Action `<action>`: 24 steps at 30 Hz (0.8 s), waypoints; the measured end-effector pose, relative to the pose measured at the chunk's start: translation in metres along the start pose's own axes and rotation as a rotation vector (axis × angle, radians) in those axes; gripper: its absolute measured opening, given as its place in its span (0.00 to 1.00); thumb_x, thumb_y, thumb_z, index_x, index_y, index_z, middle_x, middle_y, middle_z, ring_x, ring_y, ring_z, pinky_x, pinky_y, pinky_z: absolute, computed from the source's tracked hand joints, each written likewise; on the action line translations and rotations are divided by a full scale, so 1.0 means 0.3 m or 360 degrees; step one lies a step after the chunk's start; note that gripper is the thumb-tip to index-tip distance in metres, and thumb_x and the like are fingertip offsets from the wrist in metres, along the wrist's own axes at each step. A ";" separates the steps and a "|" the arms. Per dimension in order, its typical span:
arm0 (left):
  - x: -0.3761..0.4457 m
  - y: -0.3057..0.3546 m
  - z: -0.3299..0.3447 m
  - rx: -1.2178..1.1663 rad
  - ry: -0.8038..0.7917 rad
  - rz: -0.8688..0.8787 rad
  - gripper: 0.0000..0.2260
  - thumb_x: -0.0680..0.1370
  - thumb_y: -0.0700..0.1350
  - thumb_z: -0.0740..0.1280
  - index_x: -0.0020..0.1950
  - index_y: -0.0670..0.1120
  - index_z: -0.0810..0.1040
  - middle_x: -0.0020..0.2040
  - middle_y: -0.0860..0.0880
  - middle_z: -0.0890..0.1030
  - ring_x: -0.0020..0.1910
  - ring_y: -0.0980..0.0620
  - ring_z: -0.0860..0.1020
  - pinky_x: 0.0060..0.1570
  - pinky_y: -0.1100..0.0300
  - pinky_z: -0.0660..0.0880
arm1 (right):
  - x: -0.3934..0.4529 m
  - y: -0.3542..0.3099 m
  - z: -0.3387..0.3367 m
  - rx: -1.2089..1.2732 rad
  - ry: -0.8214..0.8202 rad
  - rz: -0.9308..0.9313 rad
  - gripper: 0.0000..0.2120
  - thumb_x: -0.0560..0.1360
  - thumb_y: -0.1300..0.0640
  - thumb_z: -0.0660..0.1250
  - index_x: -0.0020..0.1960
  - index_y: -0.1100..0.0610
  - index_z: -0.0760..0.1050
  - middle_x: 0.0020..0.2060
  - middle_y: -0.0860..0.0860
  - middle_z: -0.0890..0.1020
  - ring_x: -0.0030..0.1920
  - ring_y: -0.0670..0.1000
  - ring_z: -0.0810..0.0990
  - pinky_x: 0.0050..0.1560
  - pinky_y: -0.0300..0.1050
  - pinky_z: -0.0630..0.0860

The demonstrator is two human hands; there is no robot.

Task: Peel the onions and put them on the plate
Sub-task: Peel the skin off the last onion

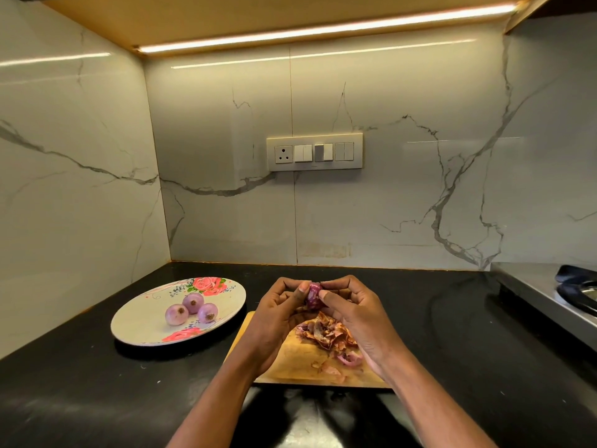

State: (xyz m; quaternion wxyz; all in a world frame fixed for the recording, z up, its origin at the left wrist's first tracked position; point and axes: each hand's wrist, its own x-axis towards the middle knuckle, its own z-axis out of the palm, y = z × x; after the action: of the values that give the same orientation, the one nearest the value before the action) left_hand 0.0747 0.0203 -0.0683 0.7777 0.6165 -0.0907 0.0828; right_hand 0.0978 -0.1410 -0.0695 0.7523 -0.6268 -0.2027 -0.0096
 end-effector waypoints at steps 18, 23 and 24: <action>0.004 -0.004 -0.004 -0.0108 -0.0002 -0.0036 0.15 0.75 0.46 0.67 0.58 0.40 0.77 0.53 0.41 0.84 0.52 0.45 0.83 0.52 0.53 0.80 | -0.001 -0.003 -0.001 0.0123 -0.0001 0.0048 0.05 0.76 0.62 0.71 0.51 0.57 0.83 0.49 0.60 0.85 0.54 0.58 0.85 0.58 0.56 0.81; 0.003 -0.001 0.000 -0.0066 0.0000 -0.0043 0.16 0.75 0.47 0.67 0.59 0.40 0.77 0.54 0.40 0.84 0.53 0.44 0.84 0.53 0.52 0.80 | -0.002 -0.007 -0.001 0.0130 -0.0003 0.0069 0.06 0.75 0.60 0.73 0.51 0.59 0.82 0.48 0.60 0.85 0.52 0.58 0.86 0.58 0.56 0.81; 0.002 0.001 0.001 -0.0070 -0.0001 -0.0041 0.14 0.77 0.46 0.66 0.59 0.40 0.77 0.53 0.41 0.84 0.52 0.46 0.84 0.51 0.54 0.81 | -0.003 -0.007 -0.002 0.0102 -0.0002 0.0055 0.05 0.76 0.62 0.72 0.51 0.58 0.82 0.48 0.60 0.86 0.53 0.57 0.85 0.58 0.55 0.81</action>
State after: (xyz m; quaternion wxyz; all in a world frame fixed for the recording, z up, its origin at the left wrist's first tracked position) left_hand 0.0751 0.0202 -0.0679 0.7921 0.6003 -0.0848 0.0704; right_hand 0.0967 -0.1423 -0.0679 0.7719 -0.6057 -0.1927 0.0103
